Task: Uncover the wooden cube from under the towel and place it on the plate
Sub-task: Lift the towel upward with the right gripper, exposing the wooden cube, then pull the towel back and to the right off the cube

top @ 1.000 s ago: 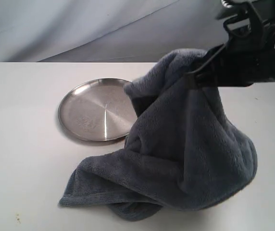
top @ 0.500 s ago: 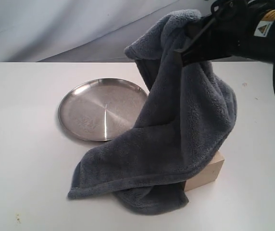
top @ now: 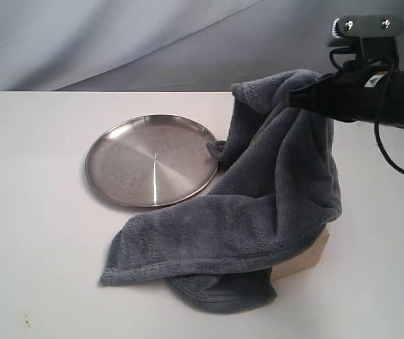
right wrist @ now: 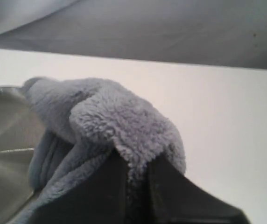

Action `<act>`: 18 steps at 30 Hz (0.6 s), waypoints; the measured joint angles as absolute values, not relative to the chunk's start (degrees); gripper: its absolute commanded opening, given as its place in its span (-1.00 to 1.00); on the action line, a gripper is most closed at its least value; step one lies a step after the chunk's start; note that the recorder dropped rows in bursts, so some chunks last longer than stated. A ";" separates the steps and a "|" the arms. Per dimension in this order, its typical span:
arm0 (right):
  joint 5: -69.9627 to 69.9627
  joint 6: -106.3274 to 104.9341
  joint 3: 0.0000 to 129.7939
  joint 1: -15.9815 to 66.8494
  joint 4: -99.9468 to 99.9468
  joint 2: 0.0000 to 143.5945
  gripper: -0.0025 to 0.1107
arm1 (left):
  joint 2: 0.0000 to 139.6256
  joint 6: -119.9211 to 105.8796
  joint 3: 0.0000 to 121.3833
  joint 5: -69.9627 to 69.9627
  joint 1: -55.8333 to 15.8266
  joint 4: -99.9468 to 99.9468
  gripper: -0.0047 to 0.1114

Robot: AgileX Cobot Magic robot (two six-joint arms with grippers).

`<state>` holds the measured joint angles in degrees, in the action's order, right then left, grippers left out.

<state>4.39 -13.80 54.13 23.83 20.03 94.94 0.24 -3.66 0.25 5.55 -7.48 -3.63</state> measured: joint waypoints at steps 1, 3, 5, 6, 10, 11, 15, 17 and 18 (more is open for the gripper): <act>3.55 -14.08 54.13 23.85 20.31 95.61 -0.96 | 0.24 -3.66 0.25 5.55 -7.48 -3.63 -0.92; 1.40 -14.30 54.13 23.85 20.57 97.15 -0.94 | 0.24 -3.66 0.25 5.55 -7.48 -3.63 -0.92; 0.00 -14.39 54.13 23.85 20.65 98.28 -0.82 | 0.24 -3.66 0.25 5.55 -7.48 -3.63 -0.92; -0.92 -14.39 54.13 23.85 20.65 98.71 -0.70 | 0.24 -3.66 0.25 5.55 -7.48 -3.63 -0.92; -3.08 -14.39 54.13 23.85 19.79 99.72 -0.05 | 0.24 -3.66 0.25 5.55 -7.48 -3.63 -0.92; -3.53 -14.39 54.13 23.85 19.66 99.72 0.12 | 0.24 -3.66 0.25 5.55 -7.48 -3.63 -0.92; -6.23 -14.39 54.13 23.85 19.57 99.21 0.31 | 0.24 -3.66 0.25 5.55 -7.48 -3.63 -0.92; -8.76 -14.39 54.13 23.85 19.43 97.93 0.27 | 0.24 -3.66 0.25 5.55 -7.48 -3.63 -0.92; -10.76 -14.42 54.13 23.85 19.43 96.93 0.26 | 0.24 -3.66 0.25 5.55 -7.48 -3.63 -0.92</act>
<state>-10.76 -14.42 54.13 23.85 19.43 96.93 0.24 -3.66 0.25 5.55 -7.48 -3.63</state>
